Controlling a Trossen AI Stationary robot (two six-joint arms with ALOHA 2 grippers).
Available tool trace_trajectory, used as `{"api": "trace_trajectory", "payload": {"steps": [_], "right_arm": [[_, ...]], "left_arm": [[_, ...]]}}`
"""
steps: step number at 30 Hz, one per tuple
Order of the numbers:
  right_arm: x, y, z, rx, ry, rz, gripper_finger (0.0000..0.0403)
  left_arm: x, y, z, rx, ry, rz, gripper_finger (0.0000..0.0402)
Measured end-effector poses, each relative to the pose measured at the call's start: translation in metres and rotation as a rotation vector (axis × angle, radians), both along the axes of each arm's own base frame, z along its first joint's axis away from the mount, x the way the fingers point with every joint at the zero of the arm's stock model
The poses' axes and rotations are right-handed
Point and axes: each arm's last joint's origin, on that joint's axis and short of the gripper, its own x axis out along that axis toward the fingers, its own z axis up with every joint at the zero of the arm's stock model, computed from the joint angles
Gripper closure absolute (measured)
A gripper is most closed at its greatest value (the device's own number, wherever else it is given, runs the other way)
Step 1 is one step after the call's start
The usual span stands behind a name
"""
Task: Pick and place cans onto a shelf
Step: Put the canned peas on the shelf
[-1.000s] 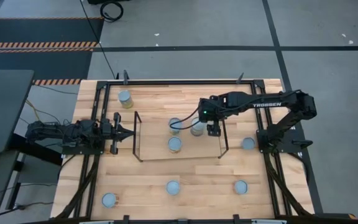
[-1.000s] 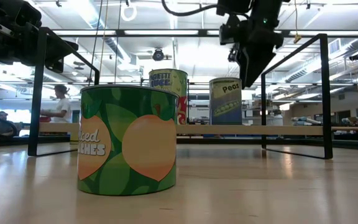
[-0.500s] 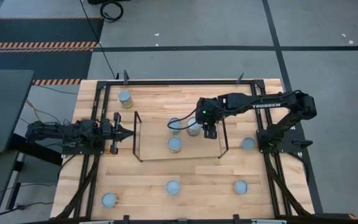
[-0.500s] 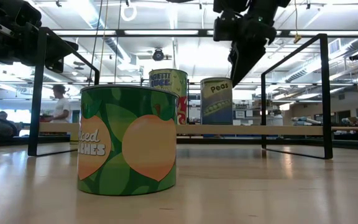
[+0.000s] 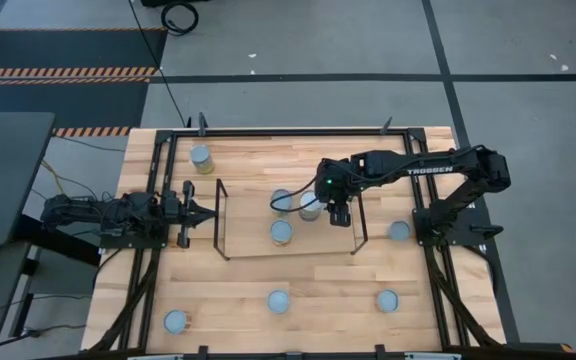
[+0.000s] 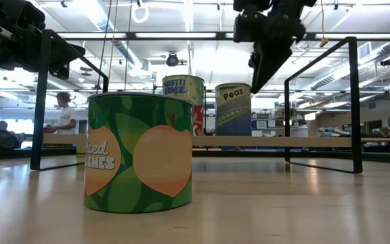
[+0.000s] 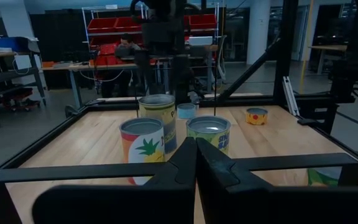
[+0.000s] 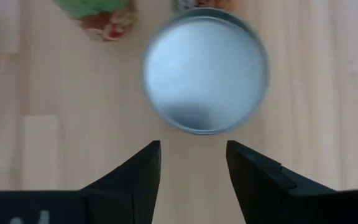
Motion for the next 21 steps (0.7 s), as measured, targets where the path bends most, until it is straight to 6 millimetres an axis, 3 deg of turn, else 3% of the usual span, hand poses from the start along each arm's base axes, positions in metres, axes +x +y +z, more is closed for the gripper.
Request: {"api": "trace_trajectory", "payload": {"steps": [10,21], "right_arm": [[0.01,-0.012,-0.012,-0.196,0.035,-0.011,0.0213],[0.009,-0.007,-0.009,-0.198,0.046,0.031,0.0213]], "left_arm": [[0.0,0.0,0.0,0.0,-0.001,0.0,0.039],[0.0,0.0,0.0,0.0,-0.001,0.0,0.039]]}}
